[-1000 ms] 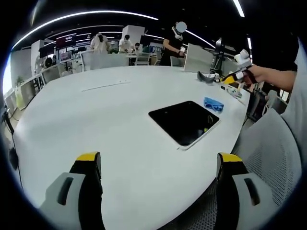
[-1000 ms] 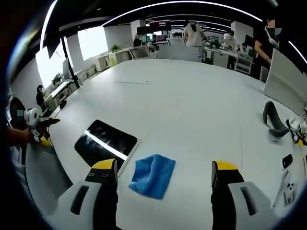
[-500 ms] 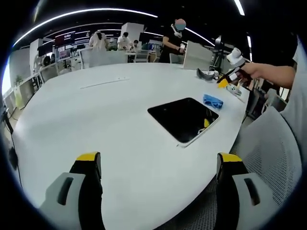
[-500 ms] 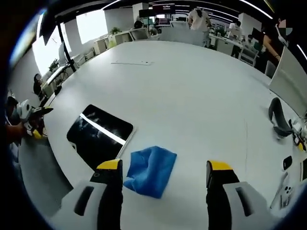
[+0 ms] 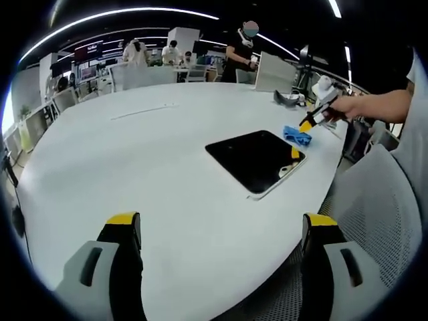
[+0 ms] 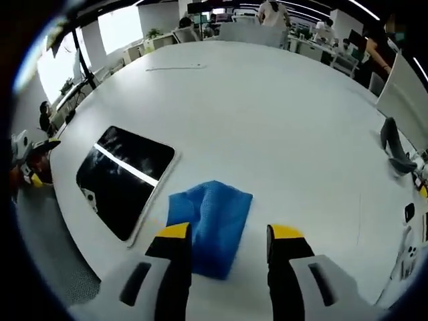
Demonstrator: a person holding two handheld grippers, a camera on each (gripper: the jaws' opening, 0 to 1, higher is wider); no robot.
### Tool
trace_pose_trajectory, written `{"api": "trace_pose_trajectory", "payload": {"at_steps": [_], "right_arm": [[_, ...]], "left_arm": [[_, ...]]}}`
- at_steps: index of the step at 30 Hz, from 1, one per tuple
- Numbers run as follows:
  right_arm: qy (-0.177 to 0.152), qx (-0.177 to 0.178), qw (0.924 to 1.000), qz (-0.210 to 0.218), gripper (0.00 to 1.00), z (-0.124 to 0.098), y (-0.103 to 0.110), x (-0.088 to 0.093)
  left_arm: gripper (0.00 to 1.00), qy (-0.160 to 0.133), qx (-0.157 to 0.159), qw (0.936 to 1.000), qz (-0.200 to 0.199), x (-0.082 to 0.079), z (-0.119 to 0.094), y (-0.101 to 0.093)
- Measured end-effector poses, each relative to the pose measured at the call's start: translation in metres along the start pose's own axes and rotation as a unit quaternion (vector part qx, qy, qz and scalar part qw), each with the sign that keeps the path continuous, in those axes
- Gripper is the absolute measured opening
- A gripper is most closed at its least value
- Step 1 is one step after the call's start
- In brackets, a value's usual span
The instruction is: Wipe the mirror surface with the cleaning cloth until all visible marks leave the cleaned area.
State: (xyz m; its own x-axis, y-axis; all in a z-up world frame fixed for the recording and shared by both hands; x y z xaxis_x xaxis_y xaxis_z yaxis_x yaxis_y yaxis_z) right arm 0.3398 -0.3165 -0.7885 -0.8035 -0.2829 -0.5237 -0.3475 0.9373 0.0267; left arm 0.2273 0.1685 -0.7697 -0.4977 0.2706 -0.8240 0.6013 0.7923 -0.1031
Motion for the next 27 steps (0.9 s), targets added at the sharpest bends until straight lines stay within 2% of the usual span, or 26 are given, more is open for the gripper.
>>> {"api": "trace_pose_trajectory", "payload": {"at_steps": [8, 11, 16, 20, 22, 27], "right_arm": [[-0.013, -0.011, 0.9998, 0.013, 0.29, 0.006, 0.011, -0.004], [-0.005, -0.014, 0.9998, 0.011, 0.24, 0.012, 0.014, -0.002], [0.006, -0.004, 0.9998, 0.02, 0.18, 0.019, 0.015, 0.0], [0.002, 0.004, 0.9993, 0.037, 0.16, 0.022, 0.015, 0.001], [0.005, 0.013, 0.9992, 0.036, 0.12, 0.023, 0.014, 0.001], [0.016, 0.024, 0.9994, 0.018, 0.11, 0.024, 0.017, -0.002]], "left_arm": [[0.99, 0.004, -0.001, 1.0, 0.001, 0.001, 0.0, 0.0], [0.99, 0.005, -0.001, 1.0, 0.001, 0.001, 0.0, 0.0], [0.99, 0.004, -0.003, 1.0, 0.001, 0.001, 0.0, 0.001], [0.99, 0.003, -0.005, 1.0, 0.001, 0.001, -0.001, 0.002], [0.99, 0.003, -0.006, 1.0, 0.001, 0.001, -0.001, 0.002], [0.99, 0.002, -0.008, 1.0, 0.002, 0.0, -0.001, 0.003]]}}
Point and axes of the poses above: the point that each gripper's makers call its tool centre point, and the gripper's own axes: z roughly forward along the fingers, y roughly to its left, x roughly out of its underside, the point moved 8 cm from there along -z, roughly backward along the fingers, and after that the axes turned 2 degrees about z, right-handed, at the moved point
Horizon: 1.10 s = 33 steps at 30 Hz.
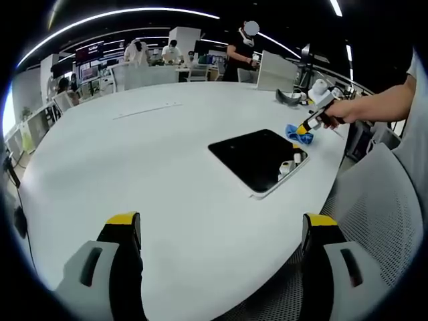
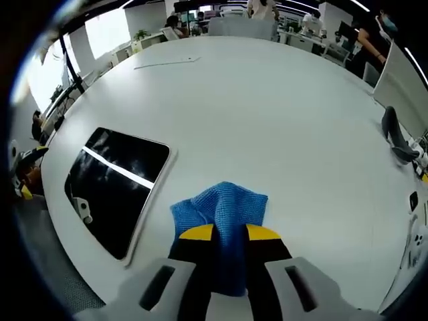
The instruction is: Wipe the mirror surface with the cleaning cloth until all visible marks leave the cleaned area.
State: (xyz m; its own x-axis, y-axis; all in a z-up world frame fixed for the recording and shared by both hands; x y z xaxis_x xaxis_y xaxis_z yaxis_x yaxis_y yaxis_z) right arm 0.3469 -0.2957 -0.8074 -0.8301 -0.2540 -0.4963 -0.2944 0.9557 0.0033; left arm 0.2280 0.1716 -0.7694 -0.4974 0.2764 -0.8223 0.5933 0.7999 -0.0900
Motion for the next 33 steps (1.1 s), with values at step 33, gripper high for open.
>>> {"api": "trace_pose_trajectory", "payload": {"at_steps": [33], "right_arm": [[-0.001, 0.007, 0.9991, 0.041, 0.02, 0.0034, -0.0023, -0.0028]], "left_arm": [[0.99, -0.012, -0.025, 0.9996, -0.002, -0.0034, -0.0045, 0.0058]]}}
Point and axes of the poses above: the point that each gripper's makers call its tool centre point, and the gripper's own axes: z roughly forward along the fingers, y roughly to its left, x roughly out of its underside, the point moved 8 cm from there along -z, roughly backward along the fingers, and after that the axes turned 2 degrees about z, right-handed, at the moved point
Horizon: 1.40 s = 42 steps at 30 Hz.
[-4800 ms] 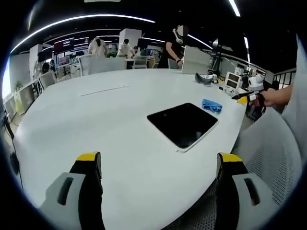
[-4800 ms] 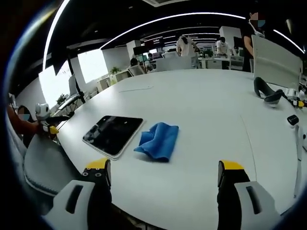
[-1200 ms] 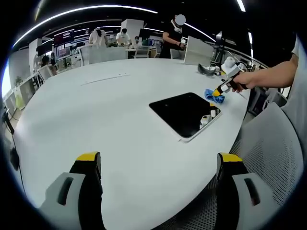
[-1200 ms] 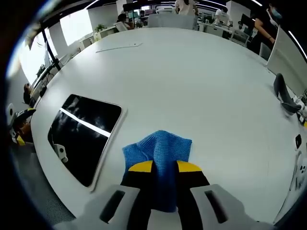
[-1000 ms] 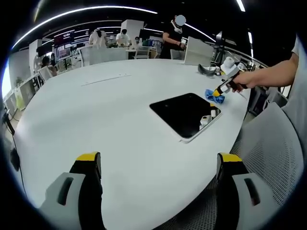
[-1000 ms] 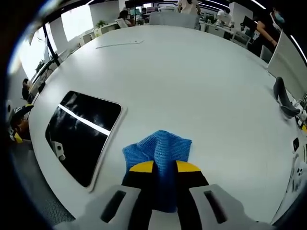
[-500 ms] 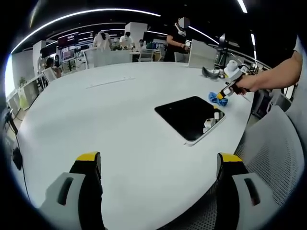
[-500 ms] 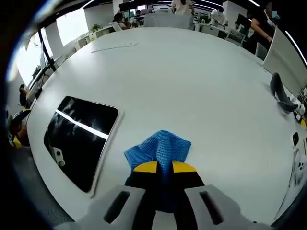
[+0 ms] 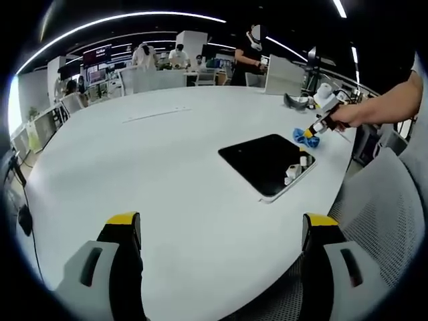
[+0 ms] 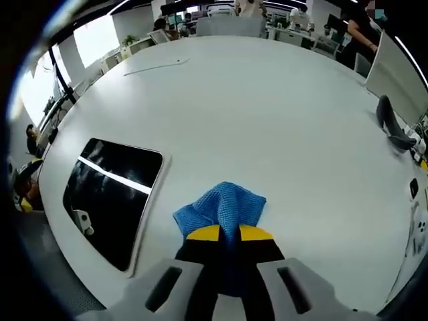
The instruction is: Wipe the mirror surface with the cleaning cloth until all visible marks leave the cleaned area.
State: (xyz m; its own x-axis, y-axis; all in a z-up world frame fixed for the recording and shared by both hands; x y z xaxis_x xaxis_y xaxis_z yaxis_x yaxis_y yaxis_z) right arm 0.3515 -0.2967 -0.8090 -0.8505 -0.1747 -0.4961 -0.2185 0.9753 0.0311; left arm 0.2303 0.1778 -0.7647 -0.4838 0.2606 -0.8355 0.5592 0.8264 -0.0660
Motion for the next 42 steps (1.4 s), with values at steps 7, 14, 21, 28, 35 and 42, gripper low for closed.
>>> {"api": "trace_pose_trajectory", "payload": {"at_steps": [7, 14, 21, 28, 35, 42], "right_arm": [[0.009, -0.018, 0.9988, 0.044, 0.02, -0.006, -0.004, -0.005], [-0.004, -0.024, 0.9943, 0.104, 0.03, -0.023, -0.008, -0.019], [-0.011, -0.022, 0.9927, 0.118, 0.02, -0.03, -0.01, -0.027], [-0.016, -0.024, 0.9923, 0.12, 0.02, -0.031, -0.006, -0.038], [-0.017, -0.027, 0.9917, 0.124, 0.02, -0.031, 0.001, -0.049], [-0.016, -0.04, 0.9912, 0.125, 0.02, -0.026, 0.017, -0.059]], "left_arm": [[0.99, 0.008, 0.005, 0.9999, 0.006, 0.002, 0.001, -0.001], [0.99, 0.013, 0.009, 0.9999, 0.006, 0.003, 0.002, -0.002], [0.99, 0.014, 0.011, 0.9998, 0.006, 0.004, 0.002, -0.002], [0.99, 0.011, 0.011, 0.9999, 0.003, 0.004, 0.002, 0.0], [0.99, -0.011, 0.021, 0.9994, -0.025, -0.001, 0.0, -0.001], [0.99, -0.007, 0.025, 0.9993, -0.027, 0.0, 0.001, -0.002]]}}
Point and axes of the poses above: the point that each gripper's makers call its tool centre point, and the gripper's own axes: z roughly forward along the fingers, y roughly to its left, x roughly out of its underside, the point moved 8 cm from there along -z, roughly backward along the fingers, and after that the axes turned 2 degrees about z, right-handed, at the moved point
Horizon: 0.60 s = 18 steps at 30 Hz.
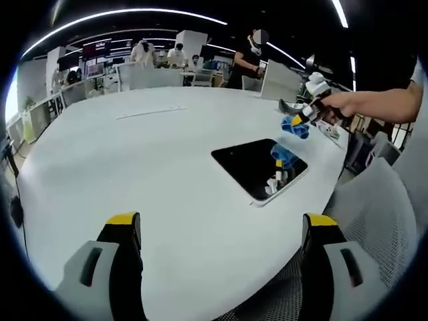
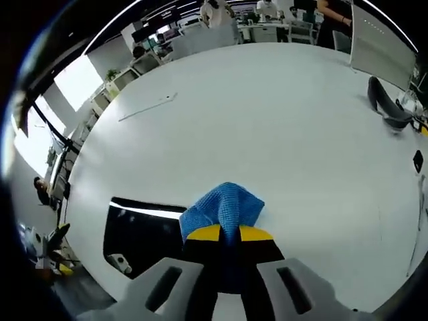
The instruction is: Wipe the mirror surface with the cleaning cloth until all visible marks leave the cleaned area.
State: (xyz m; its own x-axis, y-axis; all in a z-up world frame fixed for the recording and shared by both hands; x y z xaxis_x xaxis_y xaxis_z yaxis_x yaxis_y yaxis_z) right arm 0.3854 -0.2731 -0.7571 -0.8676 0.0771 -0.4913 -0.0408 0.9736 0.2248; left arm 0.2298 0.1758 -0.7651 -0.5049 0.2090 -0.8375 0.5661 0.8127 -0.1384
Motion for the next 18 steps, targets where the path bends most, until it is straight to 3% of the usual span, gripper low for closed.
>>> {"api": "trace_pose_trajectory", "payload": {"at_steps": [12, 18], "right_arm": [[0.015, -0.012, 0.9998, 0.006, 0.02, 0.024, 0.037, 0.003], [0.021, -0.011, 0.9997, -0.011, 0.02, 0.035, 0.055, 0.003]], "left_arm": [[0.99, 0.005, -0.005, 1.0, 0.0, 0.002, 0.0, 0.003], [0.99, 0.007, 0.001, 1.0, -0.002, 0.003, 0.001, 0.001]]}}
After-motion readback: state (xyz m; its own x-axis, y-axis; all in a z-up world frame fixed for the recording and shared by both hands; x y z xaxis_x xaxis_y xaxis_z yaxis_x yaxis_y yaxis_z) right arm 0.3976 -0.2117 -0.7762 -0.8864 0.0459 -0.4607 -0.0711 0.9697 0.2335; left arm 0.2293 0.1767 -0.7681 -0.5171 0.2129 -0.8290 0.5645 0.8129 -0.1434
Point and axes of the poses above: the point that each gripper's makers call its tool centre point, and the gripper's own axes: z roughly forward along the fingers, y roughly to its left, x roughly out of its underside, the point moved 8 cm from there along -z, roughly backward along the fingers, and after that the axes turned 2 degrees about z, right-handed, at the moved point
